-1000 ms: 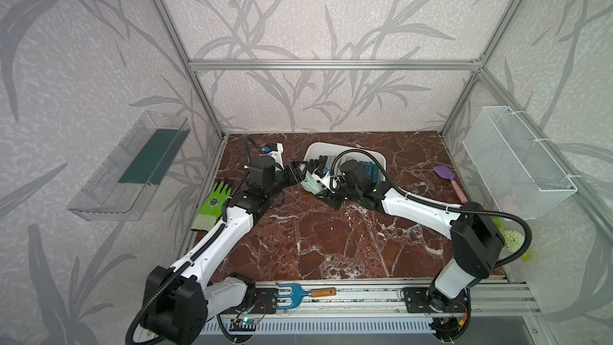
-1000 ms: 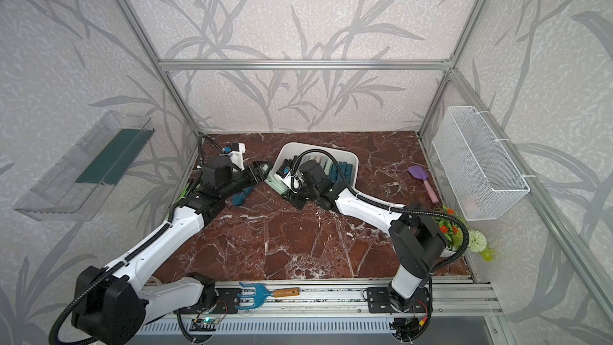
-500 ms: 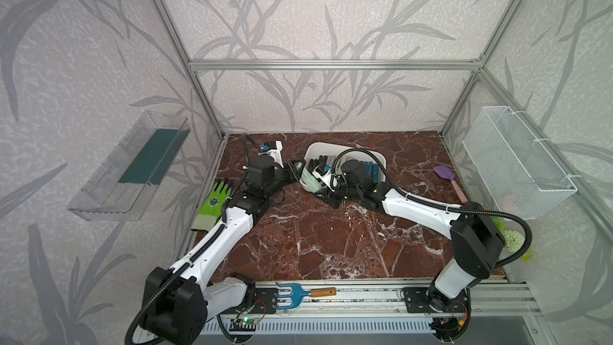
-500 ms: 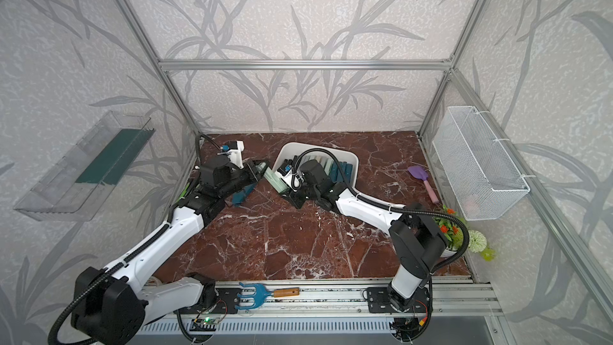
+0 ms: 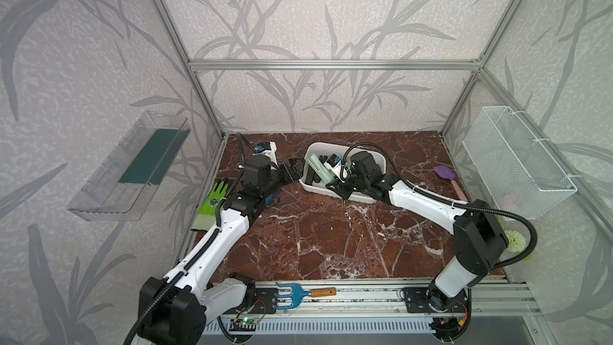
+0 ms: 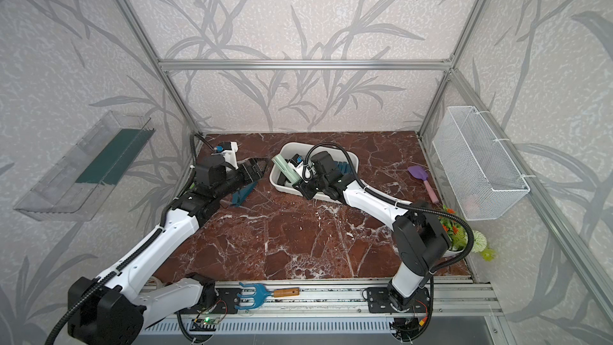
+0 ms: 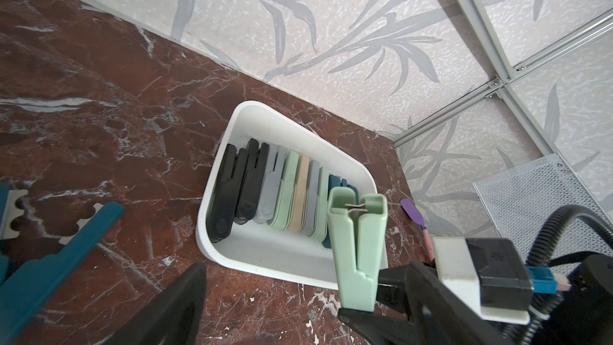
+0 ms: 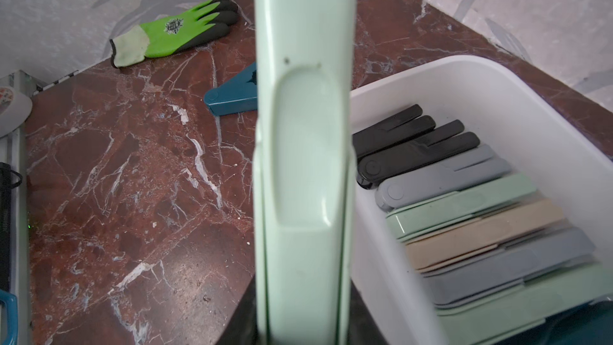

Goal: Put the pruning pliers into the storage box
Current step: Place the pruning pliers in the storage box.

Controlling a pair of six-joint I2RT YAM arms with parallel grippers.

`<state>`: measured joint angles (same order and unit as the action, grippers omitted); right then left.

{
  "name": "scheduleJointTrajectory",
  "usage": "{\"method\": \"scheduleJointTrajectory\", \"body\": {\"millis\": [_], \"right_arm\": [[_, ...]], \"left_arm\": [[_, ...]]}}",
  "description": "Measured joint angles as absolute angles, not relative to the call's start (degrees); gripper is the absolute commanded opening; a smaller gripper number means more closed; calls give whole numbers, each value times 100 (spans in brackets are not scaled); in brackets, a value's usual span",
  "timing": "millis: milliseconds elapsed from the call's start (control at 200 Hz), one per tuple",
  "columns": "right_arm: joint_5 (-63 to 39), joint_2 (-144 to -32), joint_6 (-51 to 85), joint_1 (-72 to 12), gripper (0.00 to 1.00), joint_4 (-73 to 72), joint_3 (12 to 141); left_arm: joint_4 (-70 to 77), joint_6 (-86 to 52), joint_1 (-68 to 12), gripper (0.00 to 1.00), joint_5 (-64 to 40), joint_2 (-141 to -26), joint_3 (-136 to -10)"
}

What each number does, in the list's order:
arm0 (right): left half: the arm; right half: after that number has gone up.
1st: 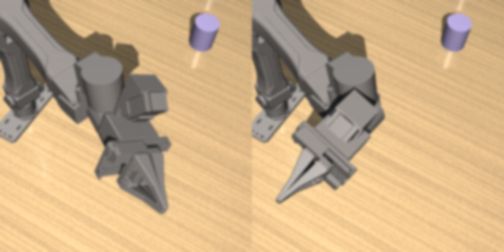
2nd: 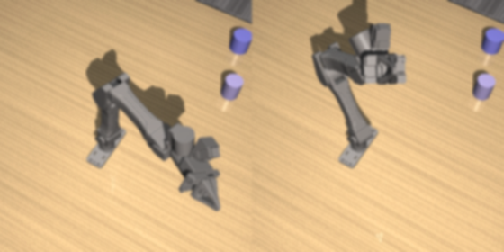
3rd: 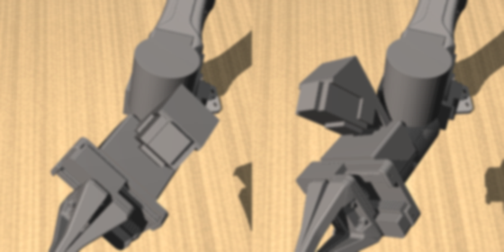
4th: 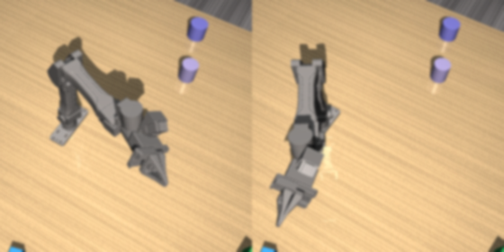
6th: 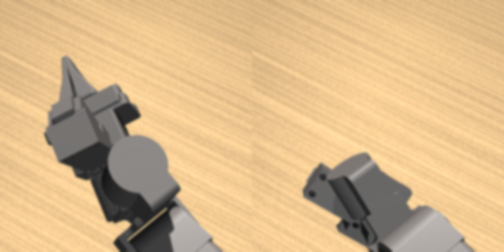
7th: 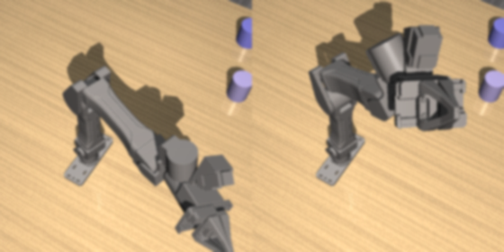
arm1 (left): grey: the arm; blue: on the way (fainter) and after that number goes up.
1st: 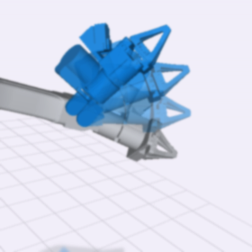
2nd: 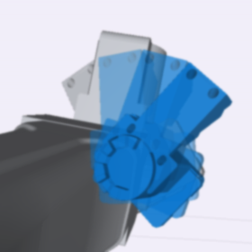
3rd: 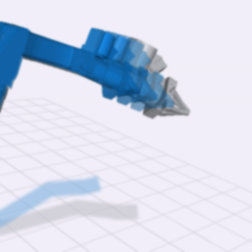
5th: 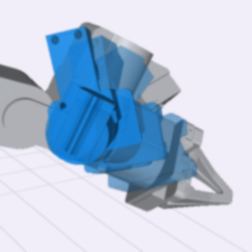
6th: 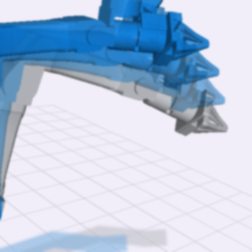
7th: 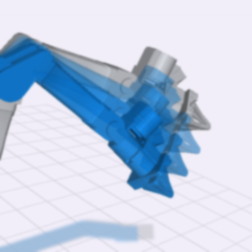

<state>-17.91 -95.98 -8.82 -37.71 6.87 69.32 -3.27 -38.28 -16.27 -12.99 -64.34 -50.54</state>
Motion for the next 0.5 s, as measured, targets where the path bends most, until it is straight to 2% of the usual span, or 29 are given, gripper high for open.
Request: {"method": "scheduleJointTrajectory", "body": {"millis": [270, 500], "right_arm": [[-1426, -10401, -1243, -3400, 3, 1686, 8049], [-1267, -11155, -2453, -3323, 4, 2753, 8770]], "left_arm": [[-858, -3699, -867, 89, -1225, -6064, -5057], [-1173, -3546, -659, 87, -1164, -5966, -5057]]}}
